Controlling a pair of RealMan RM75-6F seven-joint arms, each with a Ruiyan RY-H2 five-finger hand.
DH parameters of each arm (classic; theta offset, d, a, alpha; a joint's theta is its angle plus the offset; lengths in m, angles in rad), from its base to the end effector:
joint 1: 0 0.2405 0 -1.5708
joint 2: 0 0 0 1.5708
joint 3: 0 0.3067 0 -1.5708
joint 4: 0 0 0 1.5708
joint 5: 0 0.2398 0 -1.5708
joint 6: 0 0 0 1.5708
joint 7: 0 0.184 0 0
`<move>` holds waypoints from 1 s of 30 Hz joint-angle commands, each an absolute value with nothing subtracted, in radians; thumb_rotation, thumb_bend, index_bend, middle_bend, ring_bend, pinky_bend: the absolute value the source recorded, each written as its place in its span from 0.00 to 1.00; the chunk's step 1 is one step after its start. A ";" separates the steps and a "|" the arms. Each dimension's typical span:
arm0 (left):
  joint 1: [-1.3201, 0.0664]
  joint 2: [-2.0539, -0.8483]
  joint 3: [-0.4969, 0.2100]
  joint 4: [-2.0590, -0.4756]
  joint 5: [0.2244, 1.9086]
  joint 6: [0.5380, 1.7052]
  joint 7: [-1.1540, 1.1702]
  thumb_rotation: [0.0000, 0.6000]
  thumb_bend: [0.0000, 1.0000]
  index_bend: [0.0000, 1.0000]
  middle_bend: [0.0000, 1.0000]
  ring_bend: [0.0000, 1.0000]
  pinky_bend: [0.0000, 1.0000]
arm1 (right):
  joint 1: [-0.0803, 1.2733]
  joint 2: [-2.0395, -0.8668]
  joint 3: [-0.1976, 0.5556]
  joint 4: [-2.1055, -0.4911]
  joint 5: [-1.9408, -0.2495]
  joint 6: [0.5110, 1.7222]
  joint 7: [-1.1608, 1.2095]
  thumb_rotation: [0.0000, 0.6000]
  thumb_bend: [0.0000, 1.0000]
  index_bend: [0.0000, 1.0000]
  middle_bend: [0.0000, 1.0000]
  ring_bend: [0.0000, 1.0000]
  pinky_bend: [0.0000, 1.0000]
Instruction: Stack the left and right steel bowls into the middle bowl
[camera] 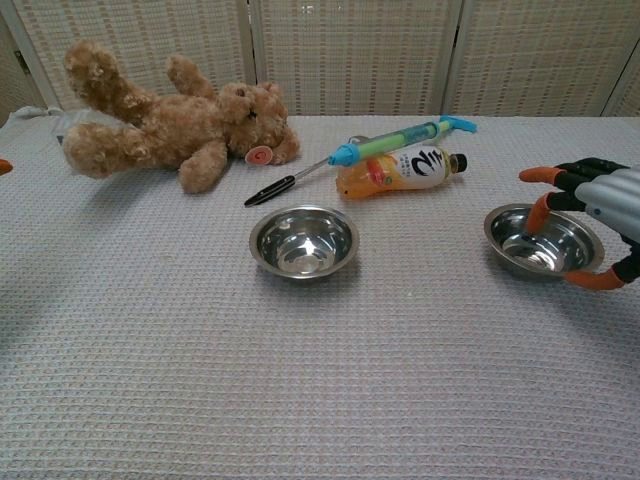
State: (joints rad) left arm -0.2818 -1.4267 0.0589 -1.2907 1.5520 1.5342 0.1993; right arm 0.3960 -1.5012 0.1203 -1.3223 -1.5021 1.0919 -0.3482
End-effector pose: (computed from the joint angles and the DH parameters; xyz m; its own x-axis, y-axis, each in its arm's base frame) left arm -0.3463 0.2769 0.0510 0.5849 -0.0739 0.8077 0.7754 -0.2411 -0.5836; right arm -0.3075 -0.3445 -0.0212 0.6567 -0.1204 0.7445 -0.7324 -0.3370 0.5916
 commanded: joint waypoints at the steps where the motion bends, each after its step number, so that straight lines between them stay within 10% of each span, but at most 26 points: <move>1: -0.272 -1.407 0.051 -1.292 1.551 1.528 0.177 1.00 0.45 0.00 0.03 0.00 0.08 | 0.416 -1.538 0.128 -1.290 -1.463 1.058 -0.375 1.00 0.23 0.38 0.00 0.00 0.00; 25: -0.249 -1.386 0.016 -1.308 1.574 1.502 0.156 1.00 0.45 0.00 0.02 0.00 0.08 | 0.424 -1.577 0.098 -1.181 -1.393 1.057 -0.322 1.00 0.23 0.41 0.00 0.00 0.00; 30: -0.244 -1.383 0.007 -1.309 1.571 1.501 0.153 1.00 0.45 0.00 0.02 0.00 0.08 | 0.446 -1.636 0.110 -1.110 -1.403 1.072 -0.277 1.00 0.31 0.59 0.00 0.00 0.00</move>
State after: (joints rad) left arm -0.2447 -1.3832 0.0078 -1.3086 1.5708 1.5012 0.1534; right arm 0.4374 -1.6182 0.1051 -1.1291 -1.3974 1.0620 -0.2937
